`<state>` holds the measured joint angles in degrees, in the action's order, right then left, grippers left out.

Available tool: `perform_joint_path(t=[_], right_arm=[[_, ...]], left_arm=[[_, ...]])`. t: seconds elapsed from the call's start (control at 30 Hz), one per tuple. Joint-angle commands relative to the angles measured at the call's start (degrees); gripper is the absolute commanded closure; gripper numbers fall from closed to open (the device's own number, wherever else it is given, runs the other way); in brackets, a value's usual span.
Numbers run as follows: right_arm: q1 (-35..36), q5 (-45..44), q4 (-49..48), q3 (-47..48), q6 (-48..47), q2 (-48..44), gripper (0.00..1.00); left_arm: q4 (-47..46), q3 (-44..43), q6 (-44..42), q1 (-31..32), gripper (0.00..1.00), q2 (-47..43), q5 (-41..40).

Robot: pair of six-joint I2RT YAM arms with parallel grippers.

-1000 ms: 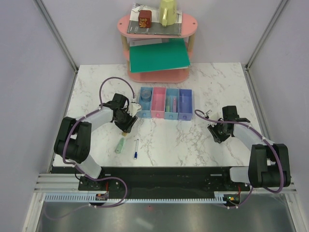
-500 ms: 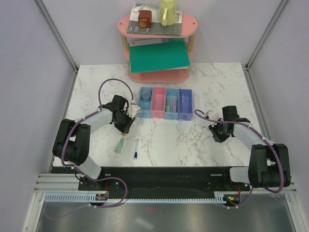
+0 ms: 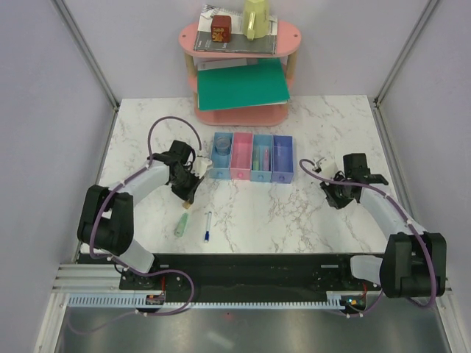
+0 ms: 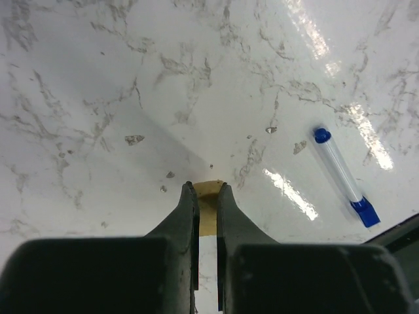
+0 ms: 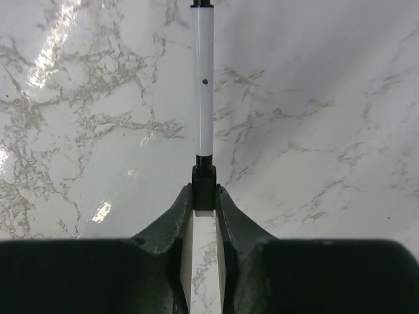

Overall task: Sort the stationery into containers
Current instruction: Pick up the stationery from the center of the board, then place the pen in the storage box, then place the stationery in the storage box.

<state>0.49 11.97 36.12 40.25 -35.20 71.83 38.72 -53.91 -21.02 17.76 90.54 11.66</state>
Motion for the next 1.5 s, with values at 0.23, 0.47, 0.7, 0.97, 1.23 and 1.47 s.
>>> perform_joint_path(t=[0.23,0.47,0.7,0.97,1.23,1.47], right_arm=[[-0.2,4.2,3.4,14.2,7.0,-4.7,0.95],[-0.1,12.8,-1.6,22.0,17.3,-0.6,0.95],[3.1,18.0,-10.4,27.6,26.0,7.3,0.95],[8.8,15.7,-17.1,30.9,28.2,16.2,0.95],[10.6,14.5,-22.1,28.2,29.0,21.2,0.96],[11.3,13.1,-24.2,25.9,28.8,23.9,0.96]], left_arm=[[12.2,-27.8,6.3,1.3,0.98,-2.5,5.4],[10.8,-42.8,12.2,5.3,0.98,6.2,8.7],[9.3,-54.8,14.1,10.0,0.98,18.3,7.8],[8.0,-63.5,14.5,11.7,0.98,28.5,6.2],[5.8,-62.9,13.2,12.2,0.98,33.0,4.3],[2.7,-60.1,12.4,12.2,0.98,34.9,3.2]])
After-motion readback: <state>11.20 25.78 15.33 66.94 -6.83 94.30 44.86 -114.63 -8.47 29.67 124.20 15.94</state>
